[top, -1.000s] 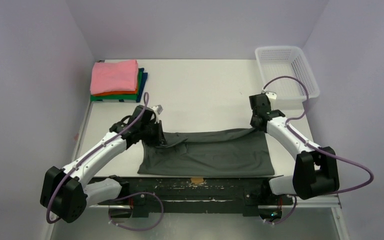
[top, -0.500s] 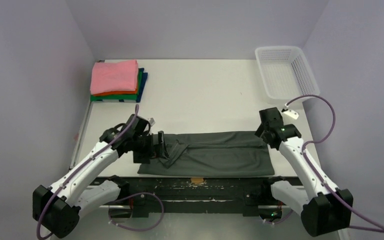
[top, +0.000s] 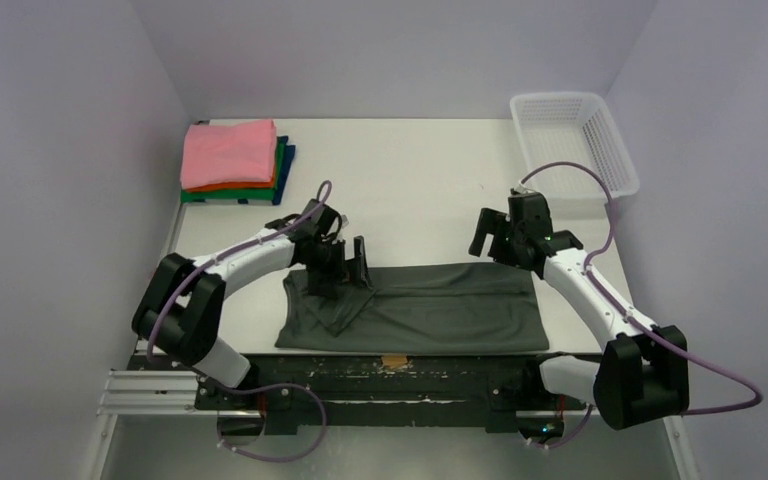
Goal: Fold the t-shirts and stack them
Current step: Fold the other side of the tshirt into a rectangle
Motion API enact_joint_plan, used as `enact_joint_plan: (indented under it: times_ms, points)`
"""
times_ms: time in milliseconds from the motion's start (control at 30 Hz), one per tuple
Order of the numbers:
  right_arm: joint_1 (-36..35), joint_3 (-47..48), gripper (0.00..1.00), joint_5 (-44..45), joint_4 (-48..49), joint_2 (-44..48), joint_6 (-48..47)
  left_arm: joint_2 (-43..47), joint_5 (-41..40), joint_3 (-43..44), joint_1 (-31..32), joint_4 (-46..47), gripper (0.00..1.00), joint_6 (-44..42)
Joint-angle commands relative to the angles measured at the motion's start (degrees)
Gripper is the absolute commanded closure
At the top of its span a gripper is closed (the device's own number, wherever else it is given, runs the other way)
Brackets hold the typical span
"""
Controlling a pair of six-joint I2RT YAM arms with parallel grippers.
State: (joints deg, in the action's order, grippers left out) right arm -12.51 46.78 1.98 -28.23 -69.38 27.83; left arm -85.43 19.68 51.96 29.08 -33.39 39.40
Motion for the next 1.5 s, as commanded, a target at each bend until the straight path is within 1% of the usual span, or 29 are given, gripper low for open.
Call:
enact_joint_plan:
  times_ms: [0, 67, 167, 267, 467, 600, 733, 933, 1000, 1100, 1200, 1367, 1467]
  points:
    - [0.0, -0.3, 0.07, -0.1, 0.8, 2.1, -3.6, -3.8, 7.0, 1.3, 0.9, 9.9, 0.0, 0.4]
    - [0.0, -0.7, 0.07, 1.5, -0.4, 2.5, -3.7, -3.9, 7.1, 0.7, 1.5, 9.6, 0.0, 0.4]
    - [0.0, -1.3, 0.07, 1.8, -1.0, 3.1, -3.8, -1.5, 6.8, -1.2, 2.8, 8.4, 0.0, -0.3]
    - [-0.1, -1.8, 0.07, 2.7, -1.4, 3.2, -4.0, 0.5, 4.8, -1.9, 4.1, 4.6, 0.0, -1.3]
    - [0.0, -1.2, 0.07, 2.8, -1.9, 1.9, -4.5, 0.1, 2.0, 0.4, 8.2, -1.7, 0.0, -2.4]
    - [0.0, -1.2, 0.07, 2.6, -1.7, 1.5, -4.7, 0.8, 0.9, 2.3, 11.9, -2.5, 0.0, -3.7]
    - [0.0, -1.1, 0.07, 2.2, -1.7, 1.4, -5.0, -0.6, 2.9, 2.9, 15.0, -1.2, 0.0, -5.2]
    - [0.0, -1.3, 0.07, 1.9, -1.6, 1.2, -5.2, -4.1, 1.8, 6.0, 20.5, -3.6, 0.0, -6.7]
    - [-0.1, -1.3, 0.07, 1.9, -1.6, 1.1, -5.1, -5.1, 1.9, 6.4, 21.9, -5.2, 0.0, -7.0]
    - [-0.1, -1.3, 0.07, 2.1, -1.6, 1.2, -5.2, -5.1, -1.6, 7.1, 22.9, -9.8, 0.0, -7.2]
    - [-0.1, -1.6, 0.07, 2.2, -1.3, 1.4, -4.9, -3.2, -4.2, 8.2, 23.0, -14.0, 0.0, -6.0]
    - [-0.1, -1.9, 0.07, 2.3, -0.5, 2.3, -4.8, 6.4, -4.9, 8.2, 23.0, -13.1, 0.0, -3.8]
    - [0.0, -2.0, 0.07, 1.9, -0.1, 2.8, -4.8, 10.5, -11.0, 7.6, 22.6, -11.3, 0.0, -3.2]
